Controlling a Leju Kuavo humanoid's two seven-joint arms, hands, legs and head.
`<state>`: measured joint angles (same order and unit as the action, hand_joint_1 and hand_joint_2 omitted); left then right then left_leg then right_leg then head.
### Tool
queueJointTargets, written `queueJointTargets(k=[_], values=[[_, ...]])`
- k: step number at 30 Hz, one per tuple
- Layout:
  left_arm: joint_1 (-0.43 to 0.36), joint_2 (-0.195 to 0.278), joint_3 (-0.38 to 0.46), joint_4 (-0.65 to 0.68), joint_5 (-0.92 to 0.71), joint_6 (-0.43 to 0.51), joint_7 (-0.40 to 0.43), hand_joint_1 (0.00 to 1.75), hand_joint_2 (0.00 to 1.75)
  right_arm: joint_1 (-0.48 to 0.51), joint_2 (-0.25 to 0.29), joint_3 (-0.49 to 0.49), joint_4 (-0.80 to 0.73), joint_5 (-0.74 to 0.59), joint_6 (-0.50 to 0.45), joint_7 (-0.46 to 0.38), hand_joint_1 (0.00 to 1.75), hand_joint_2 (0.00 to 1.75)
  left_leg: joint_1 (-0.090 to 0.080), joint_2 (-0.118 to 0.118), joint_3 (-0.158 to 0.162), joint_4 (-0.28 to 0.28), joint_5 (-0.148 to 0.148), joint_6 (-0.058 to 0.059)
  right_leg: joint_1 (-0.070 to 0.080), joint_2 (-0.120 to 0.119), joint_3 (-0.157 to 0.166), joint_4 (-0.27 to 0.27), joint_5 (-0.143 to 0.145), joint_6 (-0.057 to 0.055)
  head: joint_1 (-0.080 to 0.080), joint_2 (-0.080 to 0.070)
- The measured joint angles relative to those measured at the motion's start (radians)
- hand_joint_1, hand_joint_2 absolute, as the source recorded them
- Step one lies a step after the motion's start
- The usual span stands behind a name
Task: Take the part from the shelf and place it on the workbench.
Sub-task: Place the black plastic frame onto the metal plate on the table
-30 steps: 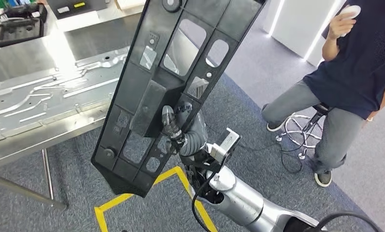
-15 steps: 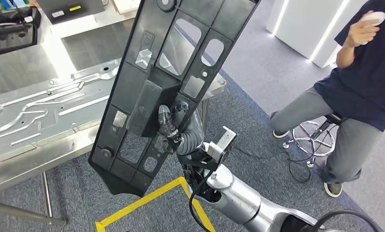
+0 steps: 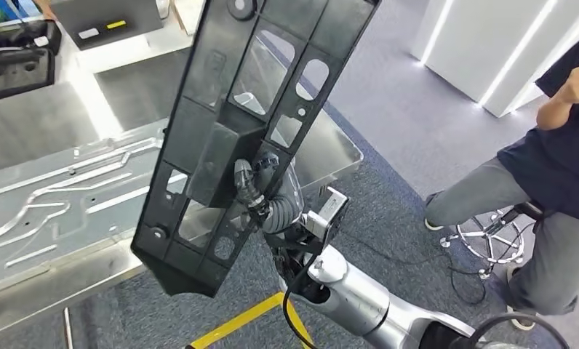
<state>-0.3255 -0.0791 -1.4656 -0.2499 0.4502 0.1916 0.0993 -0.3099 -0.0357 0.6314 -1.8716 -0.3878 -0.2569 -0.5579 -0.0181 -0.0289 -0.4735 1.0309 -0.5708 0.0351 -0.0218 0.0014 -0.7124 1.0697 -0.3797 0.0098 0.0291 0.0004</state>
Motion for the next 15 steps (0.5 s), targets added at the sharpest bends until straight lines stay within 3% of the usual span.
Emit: queueJointTargets(k=[2, 4, 6, 7, 8, 9, 11, 13, 15], values=[[-0.003, 0.000, 0.000, 0.000, 0.000, 0.001, 0.000, 0.00, 1.75, -0.001, 0.002, 0.000, -0.001, 0.000, 0.001, -0.001, 1.75, 1.75, 0.003, 0.006, -0.036, 0.064, 0.024, -0.011, -0.003, 0.000, 0.016, -0.016, -0.005, -0.012, 0.000, 0.000], [-0.002, 0.000, 0.000, 0.000, 0.000, 0.002, 0.000, 0.00, 1.75, -0.002, 0.004, 0.000, 0.000, 0.001, 0.002, 0.000, 1.75, 1.75, 0.008, 0.012, -0.115, 0.178, 0.029, -0.024, -0.006, -0.001, 0.041, -0.037, -0.012, -0.019, 0.000, 0.000], [0.000, 0.000, 0.000, 0.000, 0.000, 0.001, 0.002, 0.00, 1.75, -0.002, 0.004, 0.001, 0.001, 0.009, -0.005, 0.007, 1.75, 1.75, 0.015, 0.014, -0.196, 0.258, -0.022, -0.034, -0.006, -0.001, 0.065, -0.050, -0.024, -0.021, 0.000, 0.000], [0.002, 0.000, 0.000, 0.000, 0.001, 0.001, 0.004, 0.00, 1.75, -0.002, 0.004, 0.001, 0.002, 0.016, -0.011, 0.013, 1.75, 1.75, 0.018, 0.015, -0.224, 0.267, -0.048, -0.038, -0.006, -0.001, 0.077, -0.052, -0.032, -0.020, -0.001, 0.000], [0.003, 0.001, 0.000, 0.000, 0.001, 0.001, 0.006, 0.00, 1.75, -0.002, 0.004, 0.002, 0.004, 0.024, -0.018, 0.022, 1.75, 1.75, 0.020, 0.017, -0.237, 0.248, -0.051, -0.040, -0.006, 0.000, 0.090, -0.053, -0.041, -0.019, -0.001, 0.000], [0.004, 0.001, 0.000, 0.000, 0.002, 0.000, 0.010, 0.00, 1.75, -0.002, 0.004, 0.003, 0.006, 0.034, -0.028, 0.034, 1.75, 1.75, 0.022, 0.018, -0.237, 0.205, -0.026, -0.040, -0.006, 0.001, 0.104, -0.053, -0.051, -0.018, -0.001, 0.000], [0.005, 0.001, 0.000, 0.000, 0.004, -0.004, 0.017, 0.00, 1.75, -0.006, 0.004, 0.006, 0.012, 0.068, -0.061, 0.073, 1.75, 1.75, 0.023, 0.020, -0.215, 0.074, 0.092, -0.035, -0.006, 0.002, 0.130, -0.052, -0.070, -0.012, -0.001, 0.000], [0.007, 0.002, 0.000, 0.001, 0.009, -0.007, 0.026, 0.00, 1.75, -0.014, 0.004, 0.008, 0.020, 0.112, -0.101, 0.117, 1.75, 1.75, 0.019, 0.021, -0.199, -0.007, 0.170, -0.026, -0.004, 0.006, 0.142, -0.049, -0.086, 0.001, -0.001, 0.000], [0.009, 0.003, 0.000, 0.001, 0.013, -0.010, 0.034, 0.00, 1.75, -0.019, 0.003, 0.009, 0.030, 0.136, -0.123, 0.143, 1.75, 1.75, 0.013, 0.020, -0.193, -0.015, 0.176, -0.017, -0.003, 0.009, 0.146, -0.048, -0.098, 0.015, -0.001, 0.000]])
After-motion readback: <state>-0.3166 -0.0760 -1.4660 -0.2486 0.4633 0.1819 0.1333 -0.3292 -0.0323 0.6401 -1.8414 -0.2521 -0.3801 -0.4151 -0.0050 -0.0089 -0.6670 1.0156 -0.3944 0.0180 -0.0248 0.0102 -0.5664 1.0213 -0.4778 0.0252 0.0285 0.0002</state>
